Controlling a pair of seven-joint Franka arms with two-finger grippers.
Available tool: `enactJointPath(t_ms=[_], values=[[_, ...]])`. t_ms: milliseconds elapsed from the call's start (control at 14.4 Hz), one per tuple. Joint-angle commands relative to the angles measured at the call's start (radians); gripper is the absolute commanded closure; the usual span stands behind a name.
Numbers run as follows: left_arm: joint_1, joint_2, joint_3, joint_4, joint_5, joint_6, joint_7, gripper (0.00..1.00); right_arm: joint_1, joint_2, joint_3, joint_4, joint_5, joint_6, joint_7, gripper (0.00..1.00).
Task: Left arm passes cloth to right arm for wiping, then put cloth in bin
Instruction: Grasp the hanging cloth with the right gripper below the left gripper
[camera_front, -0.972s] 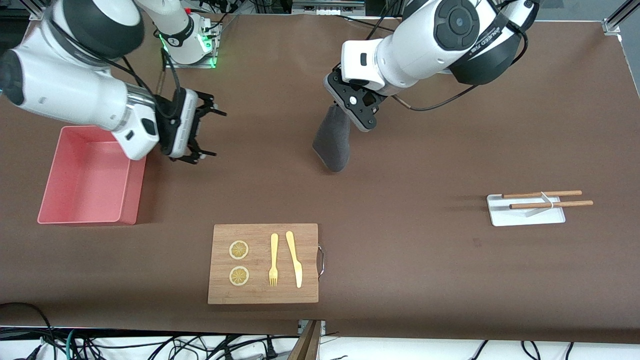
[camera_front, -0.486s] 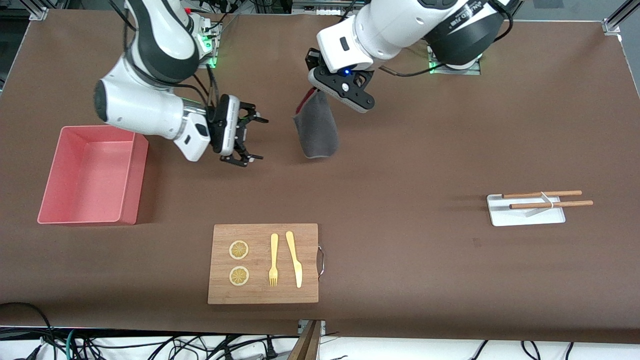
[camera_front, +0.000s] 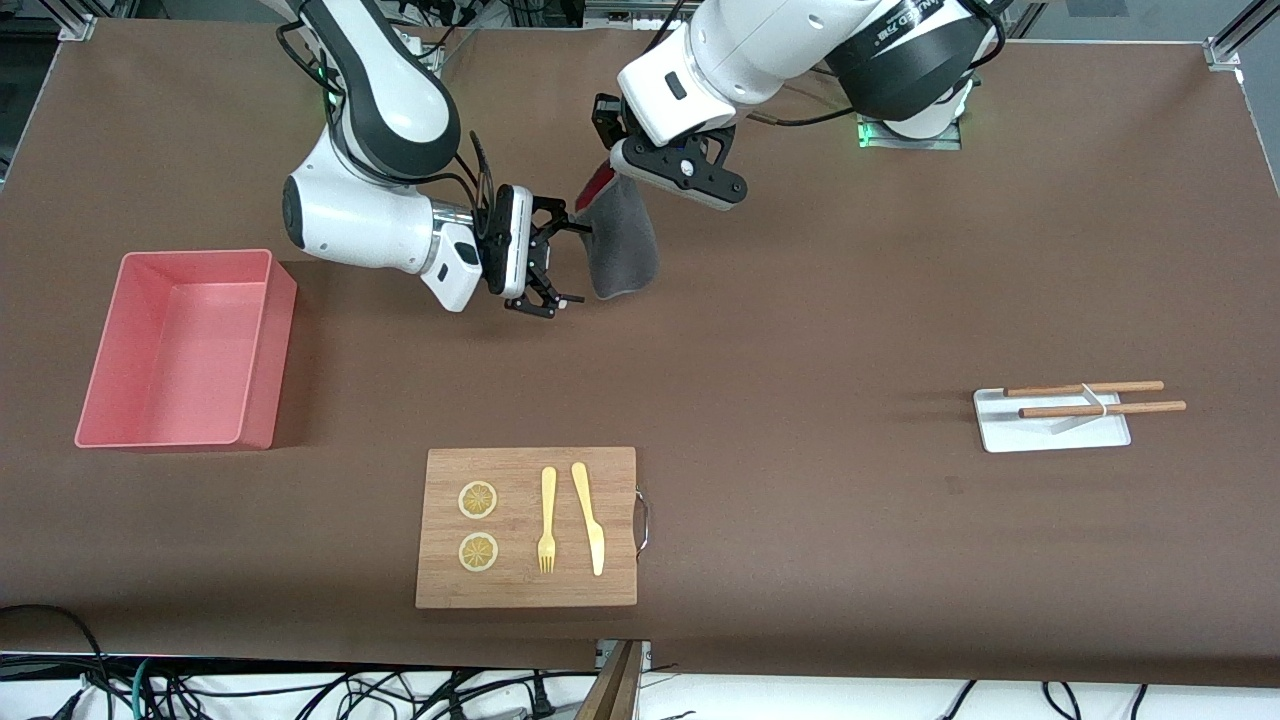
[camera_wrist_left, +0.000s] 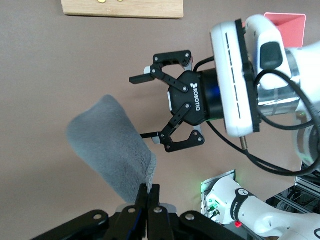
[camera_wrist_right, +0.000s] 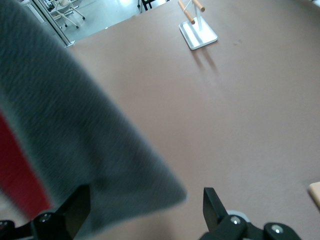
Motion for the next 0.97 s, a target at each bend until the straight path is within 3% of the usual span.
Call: enactJointPath(t_ms=[0, 278, 555, 902], values=[[-0.006, 0.011, 0.001, 0.025, -0.006, 0.003, -0.033, 1.00, -0.015, -0.051, 0.003, -0.075, 0.043, -0.020, -0.041, 0.00], [-0.006, 0.011, 0.001, 0.025, -0.006, 0.003, -0.033, 1.00, -0.020, -0.093, -0.024, -0.115, 0.043, -0.092, -0.043, 0.00], [-0.006, 0.009, 0.003, 0.025, -0.005, 0.003, -0.033, 1.00, -0.018, -0.125, -0.020, -0.131, 0.043, -0.103, -0.038, 0.00], [-0.008, 0.011, 0.003, 0.025, -0.005, 0.003, -0.033, 1.00, -0.004, -0.099, 0.012, -0.112, 0.069, -0.081, -0.002, 0.00]])
